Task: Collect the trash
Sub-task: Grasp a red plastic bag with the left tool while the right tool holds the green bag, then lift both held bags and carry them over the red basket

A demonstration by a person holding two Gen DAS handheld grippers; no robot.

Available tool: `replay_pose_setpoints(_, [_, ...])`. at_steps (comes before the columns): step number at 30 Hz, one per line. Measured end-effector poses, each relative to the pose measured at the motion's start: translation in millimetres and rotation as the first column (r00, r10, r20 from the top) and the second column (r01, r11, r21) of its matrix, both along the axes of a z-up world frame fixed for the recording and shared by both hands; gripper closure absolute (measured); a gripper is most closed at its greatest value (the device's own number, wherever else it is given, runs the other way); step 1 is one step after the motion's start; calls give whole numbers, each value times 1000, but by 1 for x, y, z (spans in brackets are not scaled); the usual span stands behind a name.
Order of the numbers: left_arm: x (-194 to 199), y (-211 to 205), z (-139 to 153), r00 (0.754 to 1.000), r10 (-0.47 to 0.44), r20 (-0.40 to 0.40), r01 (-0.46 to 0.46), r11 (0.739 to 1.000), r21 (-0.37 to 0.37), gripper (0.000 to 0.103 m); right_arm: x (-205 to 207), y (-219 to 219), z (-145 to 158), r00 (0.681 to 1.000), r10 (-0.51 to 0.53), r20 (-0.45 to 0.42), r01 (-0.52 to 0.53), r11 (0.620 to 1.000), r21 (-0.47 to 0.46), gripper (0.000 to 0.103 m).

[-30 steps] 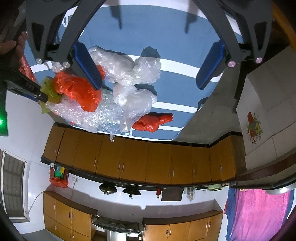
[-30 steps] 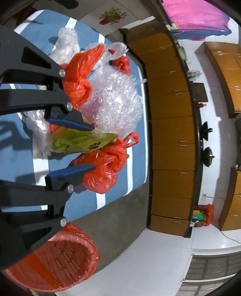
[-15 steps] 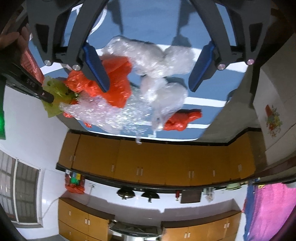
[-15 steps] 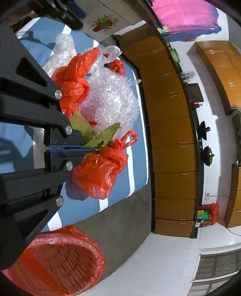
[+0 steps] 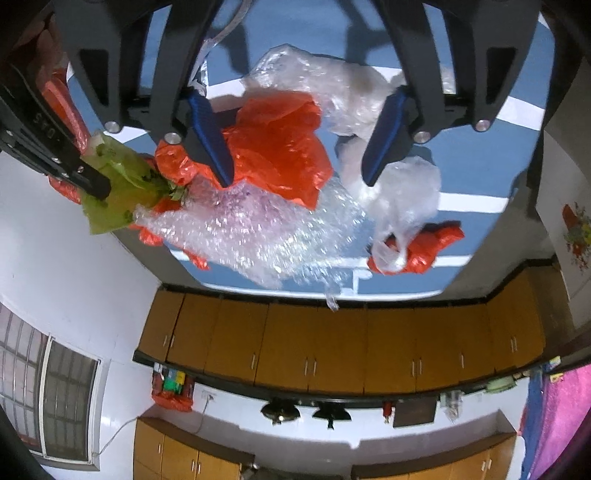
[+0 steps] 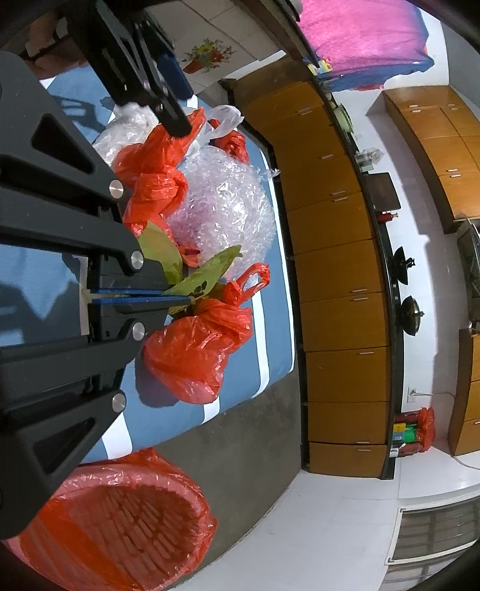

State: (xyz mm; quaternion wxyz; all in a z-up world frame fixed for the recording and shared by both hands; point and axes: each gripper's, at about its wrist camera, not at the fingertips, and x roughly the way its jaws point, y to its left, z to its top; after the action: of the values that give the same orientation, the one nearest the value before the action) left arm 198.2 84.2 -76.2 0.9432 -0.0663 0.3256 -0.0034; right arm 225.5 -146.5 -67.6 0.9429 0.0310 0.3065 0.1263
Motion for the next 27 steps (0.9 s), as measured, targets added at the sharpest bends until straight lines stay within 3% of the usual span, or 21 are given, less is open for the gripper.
replay_pose_setpoints(2, [6, -1, -6, 1000, -8, -24, 8, 1000, -12, 46, -1, 0, 0, 1000, 2, 0, -2, 1000, -2, 102])
replay_pose_setpoints(7, [11, 0, -12, 999, -41, -36, 39, 998, -57, 87, -2, -2, 1, 1000, 4, 4, -3, 1000, -5, 102])
replay_pose_setpoints(10, [12, -1, -11, 998, -57, -26, 56, 997, -48, 98, -3, -3, 2, 1000, 4, 9, -4, 1000, -5, 102])
replay_pose_setpoints(27, [-26, 20, 35, 993, -21, 118, 29, 997, -72, 100, -25, 2, 33, 995, 50, 89, -52, 998, 24, 102])
